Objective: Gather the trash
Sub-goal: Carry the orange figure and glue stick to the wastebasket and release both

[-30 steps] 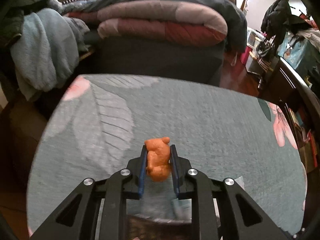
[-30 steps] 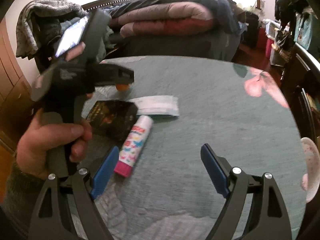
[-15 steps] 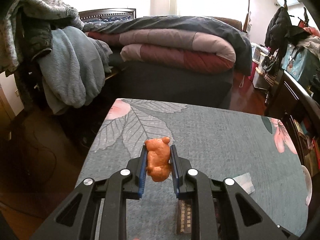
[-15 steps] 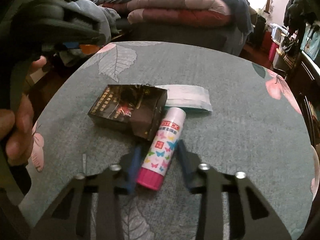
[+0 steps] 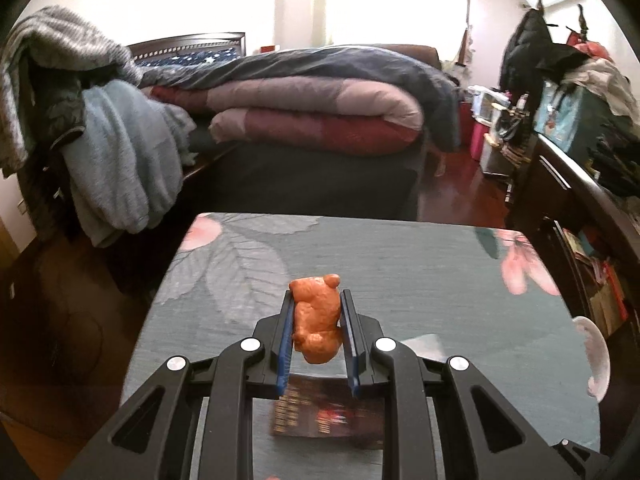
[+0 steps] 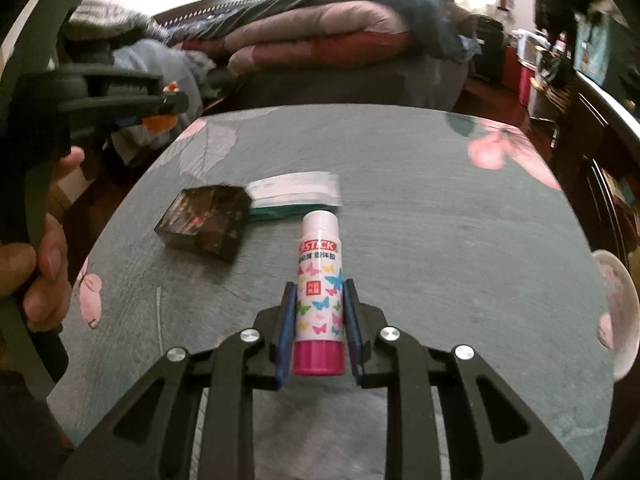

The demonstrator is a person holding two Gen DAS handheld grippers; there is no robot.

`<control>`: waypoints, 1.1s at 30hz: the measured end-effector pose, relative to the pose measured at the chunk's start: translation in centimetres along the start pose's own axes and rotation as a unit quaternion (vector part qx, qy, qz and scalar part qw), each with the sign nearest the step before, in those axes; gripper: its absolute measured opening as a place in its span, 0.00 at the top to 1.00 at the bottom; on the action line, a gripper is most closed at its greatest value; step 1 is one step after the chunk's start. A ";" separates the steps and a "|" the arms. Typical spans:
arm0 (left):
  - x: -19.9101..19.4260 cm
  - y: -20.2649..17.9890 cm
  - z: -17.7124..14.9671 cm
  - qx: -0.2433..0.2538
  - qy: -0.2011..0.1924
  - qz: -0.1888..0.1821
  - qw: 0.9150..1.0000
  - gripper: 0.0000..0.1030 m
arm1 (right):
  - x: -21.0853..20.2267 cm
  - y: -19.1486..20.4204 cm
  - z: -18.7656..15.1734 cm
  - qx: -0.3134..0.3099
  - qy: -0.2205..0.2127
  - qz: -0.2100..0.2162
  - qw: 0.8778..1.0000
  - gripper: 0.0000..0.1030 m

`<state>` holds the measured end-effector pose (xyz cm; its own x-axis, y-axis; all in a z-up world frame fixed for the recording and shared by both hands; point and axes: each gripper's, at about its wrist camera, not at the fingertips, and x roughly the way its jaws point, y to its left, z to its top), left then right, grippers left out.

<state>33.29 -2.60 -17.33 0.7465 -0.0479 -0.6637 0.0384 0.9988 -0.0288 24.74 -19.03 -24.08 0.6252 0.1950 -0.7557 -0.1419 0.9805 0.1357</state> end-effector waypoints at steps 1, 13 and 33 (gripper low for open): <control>-0.3 -0.8 0.0 0.004 -0.001 -0.005 1.000 0.79 | -0.7 -0.8 -0.2 0.008 -0.004 -0.001 1.000 0.77; -2.3 -11.7 -0.4 0.067 -0.011 -0.072 0.995 0.79 | -6.9 -11.1 -2.5 0.094 -0.049 -0.032 0.994 0.77; -2.8 -31.3 -2.2 0.181 0.003 -0.203 0.962 0.79 | -12.4 -28.6 -7.5 0.232 -0.097 -0.126 0.960 0.77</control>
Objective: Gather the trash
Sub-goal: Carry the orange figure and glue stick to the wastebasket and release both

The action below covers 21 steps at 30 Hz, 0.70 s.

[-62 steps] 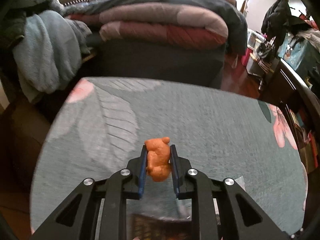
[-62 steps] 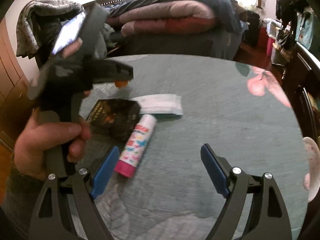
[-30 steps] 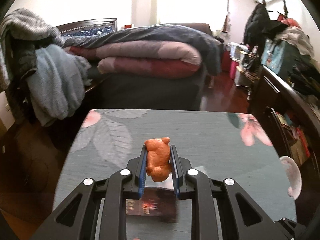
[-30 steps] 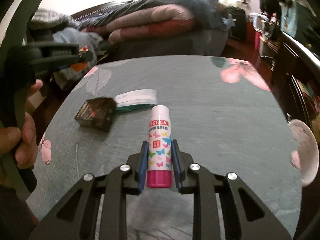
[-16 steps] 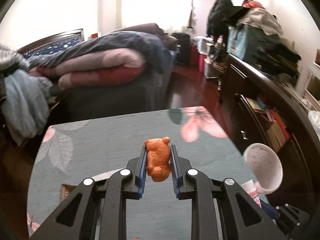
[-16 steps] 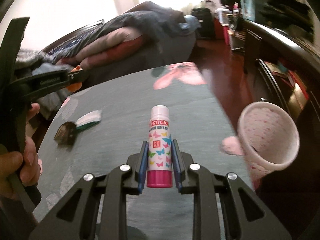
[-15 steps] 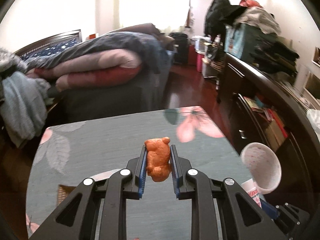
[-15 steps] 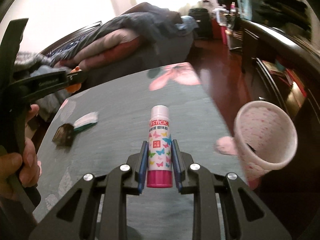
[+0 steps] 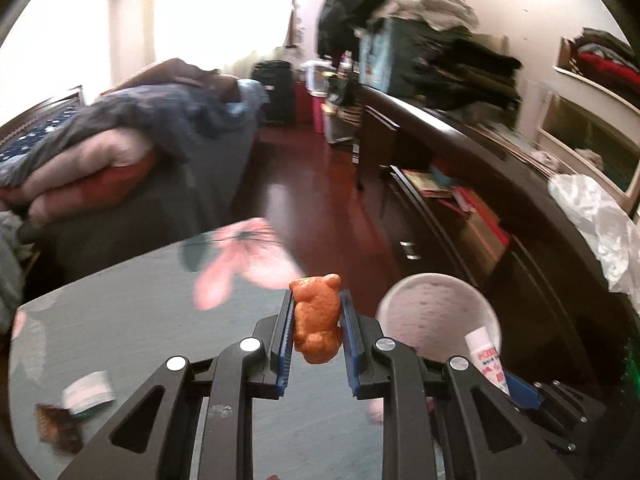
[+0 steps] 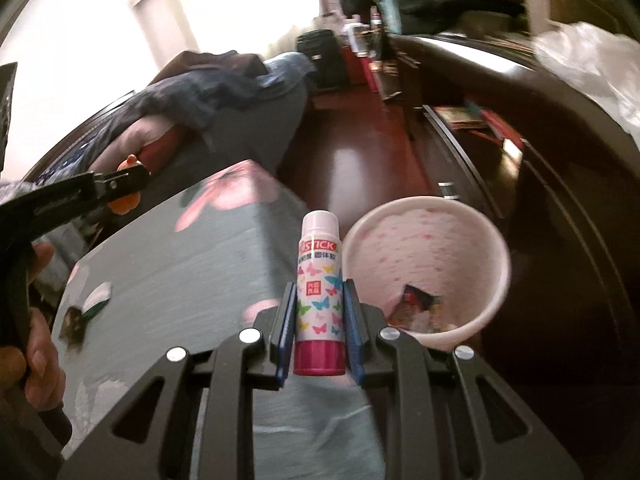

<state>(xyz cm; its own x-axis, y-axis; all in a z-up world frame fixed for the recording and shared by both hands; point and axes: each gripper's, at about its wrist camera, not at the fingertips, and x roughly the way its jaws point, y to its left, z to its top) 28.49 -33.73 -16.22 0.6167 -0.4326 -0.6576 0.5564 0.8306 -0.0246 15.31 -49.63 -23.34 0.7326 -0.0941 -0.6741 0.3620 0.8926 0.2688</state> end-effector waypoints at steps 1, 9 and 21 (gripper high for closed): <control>0.5 -0.6 0.2 0.003 0.002 -0.006 1.000 0.79 | 0.3 -1.0 0.2 0.006 -0.001 -0.006 1.000 0.77; 6.0 -7.1 0.7 0.036 0.024 -0.069 0.997 0.79 | 3.3 -5.9 0.8 0.032 0.007 -0.047 0.998 0.77; 10.3 -11.3 1.9 0.067 0.014 -0.078 0.995 0.24 | 7.2 -9.4 2.4 0.034 -0.001 -0.091 0.995 0.67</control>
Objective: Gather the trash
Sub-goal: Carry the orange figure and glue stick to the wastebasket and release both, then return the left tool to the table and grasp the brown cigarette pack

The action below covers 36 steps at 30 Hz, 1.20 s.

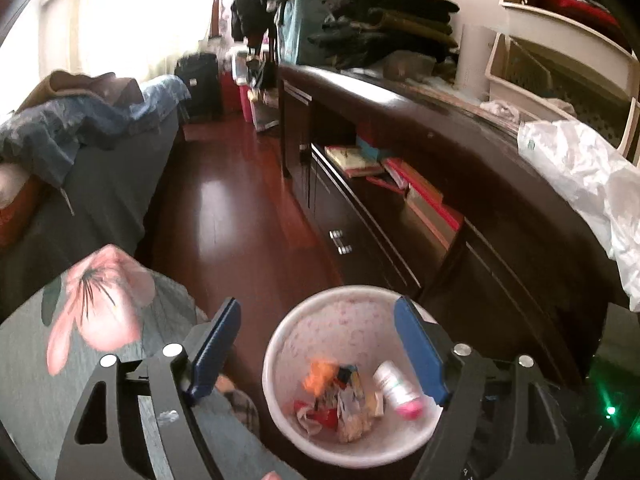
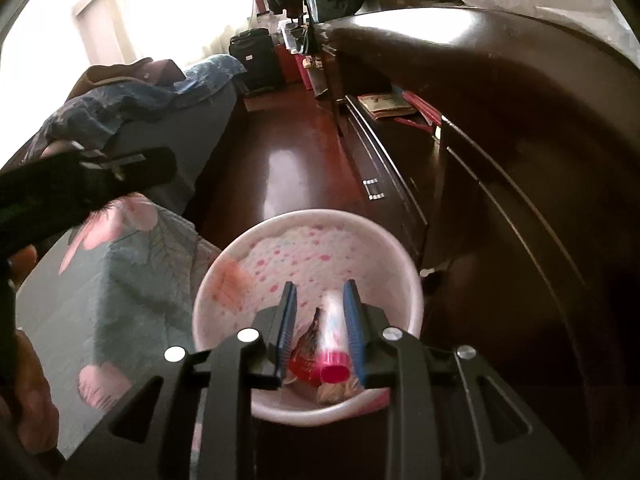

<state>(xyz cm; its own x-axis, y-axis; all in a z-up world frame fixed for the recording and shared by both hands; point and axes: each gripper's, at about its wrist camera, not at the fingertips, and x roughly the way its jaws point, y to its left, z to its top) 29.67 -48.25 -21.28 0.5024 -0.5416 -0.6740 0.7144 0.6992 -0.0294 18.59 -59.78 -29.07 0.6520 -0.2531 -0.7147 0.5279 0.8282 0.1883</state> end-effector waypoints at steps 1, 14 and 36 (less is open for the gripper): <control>-0.1 -0.1 0.1 0.005 -0.004 0.003 1.000 0.23 | 0.2 -0.1 0.0 0.002 -0.001 -0.003 1.000 0.66; -3.0 2.4 -0.6 -0.003 -0.019 0.052 0.998 0.14 | -1.3 2.6 -1.8 -0.012 0.017 0.024 0.999 0.55; -17.8 26.1 -14.6 -0.227 0.024 0.271 0.935 0.04 | -9.7 24.2 -8.6 -0.210 0.039 0.164 0.963 0.33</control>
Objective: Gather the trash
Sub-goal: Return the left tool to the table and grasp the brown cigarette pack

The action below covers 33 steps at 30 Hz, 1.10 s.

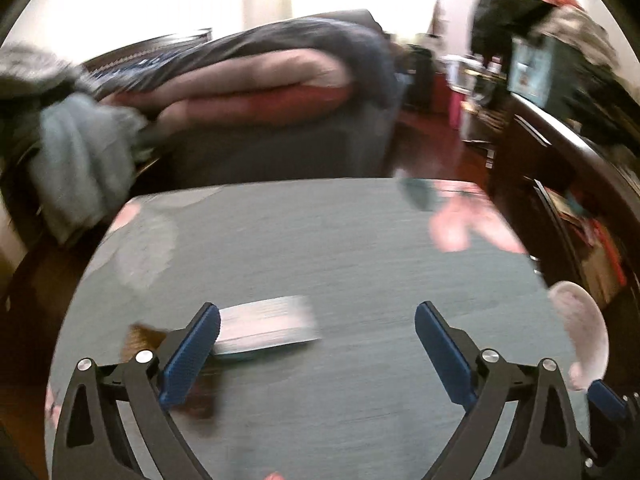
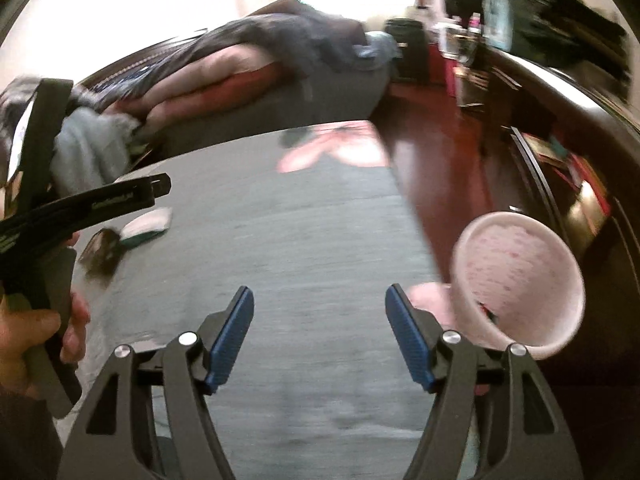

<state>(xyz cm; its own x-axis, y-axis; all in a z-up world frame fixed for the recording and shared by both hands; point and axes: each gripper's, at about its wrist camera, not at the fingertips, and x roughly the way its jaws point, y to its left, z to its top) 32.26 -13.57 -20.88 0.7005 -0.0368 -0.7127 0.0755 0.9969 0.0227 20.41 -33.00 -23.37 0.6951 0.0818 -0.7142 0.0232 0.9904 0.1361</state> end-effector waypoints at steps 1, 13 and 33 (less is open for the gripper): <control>0.1 1.4 -0.2 -0.008 0.007 -0.001 1.000 0.04 | 0.1 1.1 0.0 -0.010 0.002 0.004 1.000 0.33; 2.8 8.8 -2.8 -0.006 0.055 -0.019 0.998 0.04 | 1.7 9.6 0.8 -0.090 0.019 0.023 0.996 0.29; 5.0 10.8 -3.6 0.018 0.065 -0.008 0.998 0.05 | 3.1 11.5 3.2 -0.085 0.017 0.015 0.996 0.27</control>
<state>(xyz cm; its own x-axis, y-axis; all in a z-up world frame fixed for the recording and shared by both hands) 34.06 -2.76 -26.74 0.6014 -0.0401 -0.7979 0.1130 0.9930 0.0353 25.14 -21.71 -21.82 0.6683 0.1122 -0.7354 -0.1209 0.9918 0.0415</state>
